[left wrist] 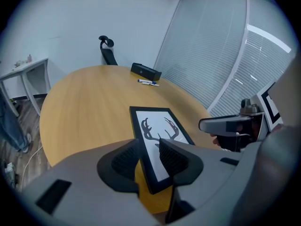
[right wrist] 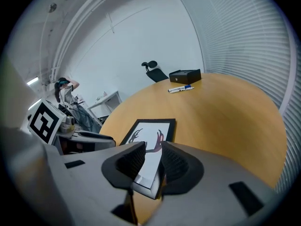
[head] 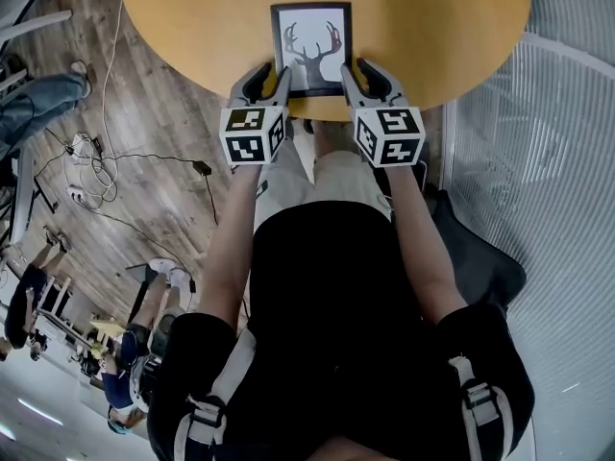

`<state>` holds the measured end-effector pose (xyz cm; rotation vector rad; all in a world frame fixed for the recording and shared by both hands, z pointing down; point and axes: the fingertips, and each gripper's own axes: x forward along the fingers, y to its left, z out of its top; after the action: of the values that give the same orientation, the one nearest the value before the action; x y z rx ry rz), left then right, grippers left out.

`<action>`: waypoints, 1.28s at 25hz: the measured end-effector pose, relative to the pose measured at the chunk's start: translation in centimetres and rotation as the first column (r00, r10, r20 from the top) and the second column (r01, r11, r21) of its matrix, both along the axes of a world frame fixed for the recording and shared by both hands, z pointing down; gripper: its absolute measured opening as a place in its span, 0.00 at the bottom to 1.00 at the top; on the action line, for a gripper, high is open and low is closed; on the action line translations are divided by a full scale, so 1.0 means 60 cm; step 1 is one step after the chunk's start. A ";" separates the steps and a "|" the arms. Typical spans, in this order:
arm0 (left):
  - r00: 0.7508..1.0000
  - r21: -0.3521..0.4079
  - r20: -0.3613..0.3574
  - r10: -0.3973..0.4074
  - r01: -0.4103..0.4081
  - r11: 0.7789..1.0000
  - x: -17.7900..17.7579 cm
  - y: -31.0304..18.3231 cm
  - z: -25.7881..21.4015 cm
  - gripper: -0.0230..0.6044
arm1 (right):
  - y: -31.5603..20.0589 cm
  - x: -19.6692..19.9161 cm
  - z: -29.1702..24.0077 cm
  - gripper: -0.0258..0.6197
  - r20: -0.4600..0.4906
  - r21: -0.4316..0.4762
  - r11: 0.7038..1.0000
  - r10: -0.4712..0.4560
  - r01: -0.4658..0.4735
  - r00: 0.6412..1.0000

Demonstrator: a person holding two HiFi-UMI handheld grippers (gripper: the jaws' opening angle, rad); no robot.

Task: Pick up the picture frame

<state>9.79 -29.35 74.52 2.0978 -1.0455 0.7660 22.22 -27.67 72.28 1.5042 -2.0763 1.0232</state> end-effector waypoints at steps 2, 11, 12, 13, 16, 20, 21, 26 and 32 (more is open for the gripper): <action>1.000 -0.013 0.006 -0.009 0.009 1.000 -0.003 -0.001 0.016 0.25 | 0.002 0.000 0.020 0.21 -0.006 -0.022 1.000 0.004 -0.004 1.000; 0.999 -0.037 -0.005 -0.037 0.037 0.999 -0.008 0.007 0.076 0.25 | 0.017 -0.002 0.105 0.21 -0.017 -0.084 0.996 0.026 -0.028 1.000; 0.999 -0.037 -0.008 -0.041 0.040 0.998 -0.009 0.007 0.079 0.25 | 0.018 -0.001 0.110 0.21 -0.019 -0.087 0.996 0.029 -0.030 0.999; 0.999 -0.038 -0.009 -0.042 0.042 0.998 -0.010 0.007 0.081 0.25 | 0.019 -0.001 0.115 0.21 -0.019 -0.090 0.995 0.032 -0.033 0.999; 0.999 -0.041 -0.005 -0.038 0.037 0.998 -0.010 0.010 0.091 0.25 | 0.022 0.000 0.128 0.21 -0.017 -0.100 0.994 0.038 -0.039 0.999; 0.999 -0.041 -0.003 -0.045 0.045 0.998 -0.009 0.010 0.094 0.22 | 0.023 0.000 0.137 0.21 -0.017 -0.107 0.993 0.042 -0.043 0.999; 0.999 -0.041 -0.005 -0.049 0.049 0.998 -0.009 0.010 0.094 0.22 | 0.022 0.000 0.137 0.21 -0.015 -0.107 0.993 0.045 -0.046 0.999; 0.997 -0.047 -0.028 -0.073 0.071 0.996 -0.012 0.009 0.098 0.20 | 0.023 -0.001 0.141 0.20 -0.004 -0.100 0.993 0.055 -0.055 0.998; 0.993 -0.055 -0.048 -0.107 0.104 0.993 -0.016 0.009 0.095 0.18 | 0.026 -0.003 0.138 0.19 -0.010 -0.099 0.993 0.063 -0.064 0.998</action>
<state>8.85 -28.80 80.22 1.9903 -1.0878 0.6782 22.05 -26.10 80.53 1.5306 -1.9535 1.1263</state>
